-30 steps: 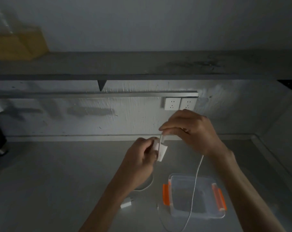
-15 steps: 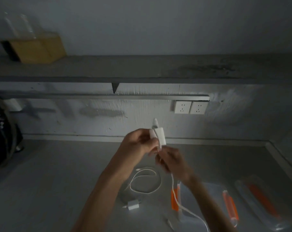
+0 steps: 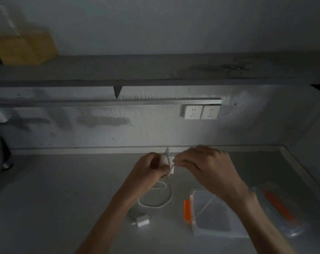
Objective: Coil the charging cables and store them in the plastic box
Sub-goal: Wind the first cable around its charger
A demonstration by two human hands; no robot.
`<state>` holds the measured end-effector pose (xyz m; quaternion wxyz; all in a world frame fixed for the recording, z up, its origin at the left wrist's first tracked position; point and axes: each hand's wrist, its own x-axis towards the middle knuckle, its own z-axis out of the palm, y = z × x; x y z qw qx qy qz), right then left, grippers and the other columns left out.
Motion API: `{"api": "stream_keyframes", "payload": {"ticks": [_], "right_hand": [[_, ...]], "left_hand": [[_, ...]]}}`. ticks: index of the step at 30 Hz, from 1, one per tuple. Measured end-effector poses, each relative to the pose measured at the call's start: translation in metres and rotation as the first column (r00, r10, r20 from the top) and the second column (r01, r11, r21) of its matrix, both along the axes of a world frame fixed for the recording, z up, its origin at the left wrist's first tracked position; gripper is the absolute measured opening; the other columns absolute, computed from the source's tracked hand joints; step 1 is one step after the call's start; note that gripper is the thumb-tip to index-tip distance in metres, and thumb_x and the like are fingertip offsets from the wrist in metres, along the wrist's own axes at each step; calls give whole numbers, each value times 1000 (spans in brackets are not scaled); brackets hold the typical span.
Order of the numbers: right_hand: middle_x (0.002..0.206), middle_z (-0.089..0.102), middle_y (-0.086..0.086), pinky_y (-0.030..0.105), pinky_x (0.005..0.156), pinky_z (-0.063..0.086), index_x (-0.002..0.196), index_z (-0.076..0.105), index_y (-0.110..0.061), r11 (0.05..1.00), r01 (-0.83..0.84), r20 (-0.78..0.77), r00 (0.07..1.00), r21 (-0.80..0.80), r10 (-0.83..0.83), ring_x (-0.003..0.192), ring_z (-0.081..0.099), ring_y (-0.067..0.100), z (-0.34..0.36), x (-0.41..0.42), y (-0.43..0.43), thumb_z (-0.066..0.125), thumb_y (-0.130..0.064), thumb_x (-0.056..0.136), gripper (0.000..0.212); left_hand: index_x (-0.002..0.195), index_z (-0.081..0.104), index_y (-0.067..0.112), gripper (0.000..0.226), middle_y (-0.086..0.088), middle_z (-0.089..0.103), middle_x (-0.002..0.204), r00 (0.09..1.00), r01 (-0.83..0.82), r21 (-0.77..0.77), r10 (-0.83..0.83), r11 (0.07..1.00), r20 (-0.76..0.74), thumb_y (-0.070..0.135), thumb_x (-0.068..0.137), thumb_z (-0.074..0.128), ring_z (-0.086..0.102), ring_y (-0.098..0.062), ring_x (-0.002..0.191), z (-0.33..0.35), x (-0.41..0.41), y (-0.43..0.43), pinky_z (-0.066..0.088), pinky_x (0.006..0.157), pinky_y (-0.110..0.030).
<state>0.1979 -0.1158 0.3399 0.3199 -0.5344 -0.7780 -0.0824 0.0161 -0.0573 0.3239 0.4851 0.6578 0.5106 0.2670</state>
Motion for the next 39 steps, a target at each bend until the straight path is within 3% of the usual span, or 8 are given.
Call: {"api": "stream_keyframes", "payload": {"ticks": [7, 11, 13, 15, 20, 25, 33, 39], "right_hand": [[88, 73, -9, 35, 66, 55, 93, 78, -23, 950, -304, -237, 920, 66, 311, 81, 68, 12, 22, 23, 39, 73, -27, 85, 10], [91, 73, -11, 25, 75, 52, 97, 74, -21, 816, -549, -667, 678, -179, 310, 85, 69, 13, 11, 20, 55, 65, -21, 88, 13], [83, 73, 7, 37, 65, 51, 94, 73, -19, 764, -613, -784, 569, -203, 249, 74, 65, 29, -7, 11, 55, 59, -13, 90, 16], [63, 65, -1, 25, 51, 43, 84, 72, -26, 805, -559, -855, 501, -202, 133, 54, 52, 14, -29, -2, 48, 54, -18, 92, 21], [57, 59, -4, 14, 40, 34, 108, 68, -31, 861, -387, -811, 583, -330, -49, 39, 39, 0, -81, -32, 8, 52, -16, 100, 23], [67, 67, -19, 11, 60, 46, 125, 59, -38, 882, -199, -486, 873, -427, -38, 58, 62, 0, -61, -30, -19, 55, -29, 96, 31], [84, 76, -14, 31, 53, 54, 90, 77, -29, 992, 11, -54, 999, 126, -4, 72, 70, 10, 14, 6, -11, 63, -35, 91, 15], [86, 73, -13, 35, 60, 54, 88, 79, -27, 983, -175, -301, 936, 54, 183, 74, 70, 10, 21, 25, 17, 72, -36, 84, 12]], "left_hand": [[105, 65, 16, 18, -2, 67, 102, 974, 211, 226, -184, 951, -133, 18, 88, 61, 66, -13, 94, 43, -14, -33, 54, 89, -39], [111, 67, 23, 30, 3, 73, 106, 958, 287, 77, -286, 955, -19, 19, 82, 63, 69, -13, 101, 55, -23, -29, 55, 93, -41], [112, 70, 25, 33, 4, 76, 104, 952, 296, 48, -298, 954, 62, 18, 80, 64, 71, -9, 99, 53, -25, -22, 56, 89, -32], [108, 74, 21, 29, -1, 78, 98, 949, 252, 65, -260, 966, 181, 16, 81, 64, 72, -8, 91, 51, -26, -13, 56, 80, -21], [91, 74, 4, 26, -4, 76, 78, 850, 45, -131, 31, 990, 526, -4, 93, 49, 69, -13, 75, 34, -15, 22, 56, 71, -22], [97, 73, -4, 17, -16, 74, 88, 914, -249, -97, 267, 964, 306, -3, 90, 57, 67, -22, 78, 4, 3, 36, 58, 70, -24], [94, 75, 16, 23, -9, 79, 91, 995, 51, 20, -53, 998, 91, -2, 86, 65, 73, -20, 84, 13, 0, -12, 56, 85, -42], [107, 71, 14, 23, -6, 77, 99, 973, 227, 49, -229, 973, 37, 3, 88, 63, 72, -19, 96, 44, -7, -35, 55, 94, -43]]}}
